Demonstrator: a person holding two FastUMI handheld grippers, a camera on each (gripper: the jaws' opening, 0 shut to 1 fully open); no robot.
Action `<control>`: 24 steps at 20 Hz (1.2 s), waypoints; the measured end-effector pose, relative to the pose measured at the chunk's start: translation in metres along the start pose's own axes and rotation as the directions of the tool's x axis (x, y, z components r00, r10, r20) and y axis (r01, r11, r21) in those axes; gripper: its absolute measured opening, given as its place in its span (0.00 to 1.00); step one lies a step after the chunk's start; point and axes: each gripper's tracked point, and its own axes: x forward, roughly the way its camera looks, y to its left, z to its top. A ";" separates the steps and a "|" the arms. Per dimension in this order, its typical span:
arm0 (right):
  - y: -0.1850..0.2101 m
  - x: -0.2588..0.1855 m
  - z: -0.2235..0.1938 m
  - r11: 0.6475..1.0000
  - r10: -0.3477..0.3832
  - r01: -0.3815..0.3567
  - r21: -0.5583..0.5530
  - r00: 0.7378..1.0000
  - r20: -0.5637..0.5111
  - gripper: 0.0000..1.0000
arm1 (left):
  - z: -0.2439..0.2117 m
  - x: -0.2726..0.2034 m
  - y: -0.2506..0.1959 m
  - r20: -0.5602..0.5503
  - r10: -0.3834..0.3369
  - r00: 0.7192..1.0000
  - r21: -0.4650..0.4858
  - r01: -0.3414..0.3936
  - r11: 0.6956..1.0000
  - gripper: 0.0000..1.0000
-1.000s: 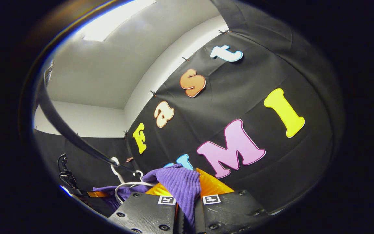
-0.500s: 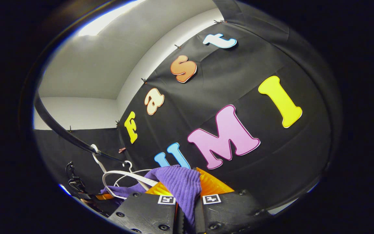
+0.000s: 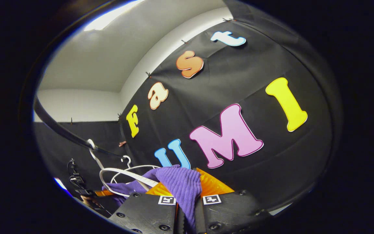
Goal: Grasp the clothes on the hanger with both hands and then place them into the laundry hamper below.
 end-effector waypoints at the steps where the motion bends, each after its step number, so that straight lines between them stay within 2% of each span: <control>1: 0.000 -0.001 -0.001 1.000 0.002 -0.001 0.018 1.000 -0.010 0.15 | -0.008 0.002 -0.002 -0.010 -0.005 1.000 -0.004 0.005 1.000 0.09; 3: -0.005 -0.004 -0.002 0.999 0.001 -0.001 0.040 1.000 -0.011 0.15 | -0.026 0.004 -0.004 -0.036 -0.002 0.999 -0.009 0.002 1.000 0.08; 4: -0.009 -0.006 -0.006 0.999 -0.002 0.003 0.036 1.000 -0.019 0.20 | -0.041 0.005 -0.005 -0.071 0.001 0.997 -0.017 -0.003 1.000 0.08; 5: -0.014 -0.007 -0.010 0.999 -0.014 0.015 0.039 0.999 -0.031 0.15 | -0.057 0.005 -0.010 -0.109 0.003 0.994 -0.028 -0.006 1.000 0.08; 9: -0.041 -0.013 -0.028 0.995 -0.095 0.096 0.013 0.993 -0.071 0.20 | -0.105 -0.010 -0.046 -0.192 -0.023 0.981 -0.050 0.014 0.999 0.08; 14: -0.052 -0.035 -0.070 0.987 -0.159 0.155 -0.036 0.973 -0.169 0.20 | -0.153 -0.042 -0.086 -0.308 -0.082 0.948 -0.130 0.043 0.991 0.08; 17: -0.039 -0.057 -0.126 0.988 -0.153 0.145 -0.048 0.938 -0.312 0.20 | -0.177 -0.055 -0.097 -0.371 -0.089 0.924 -0.073 0.067 0.995 0.09; 20: -0.018 -0.079 -0.185 0.993 -0.117 0.120 -0.024 0.880 -0.459 0.16 | -0.208 -0.071 -0.114 -0.439 -0.124 0.890 -0.088 0.095 0.992 0.08; 21: -0.008 -0.085 -0.201 0.994 -0.098 0.110 -0.007 0.861 -0.499 0.20 | -0.217 -0.077 -0.121 -0.459 -0.136 0.878 -0.105 0.098 0.990 0.10; 23: 0.025 -0.096 -0.224 0.996 -0.033 0.074 0.052 0.832 -0.554 0.20 | -0.231 -0.084 -0.130 -0.493 -0.153 0.856 -0.122 0.107 0.987 0.09; 24: 0.047 -0.101 -0.233 0.995 0.013 0.046 0.087 0.816 -0.578 0.16 | -0.234 -0.087 -0.136 -0.505 -0.164 0.847 -0.130 0.113 0.985 0.08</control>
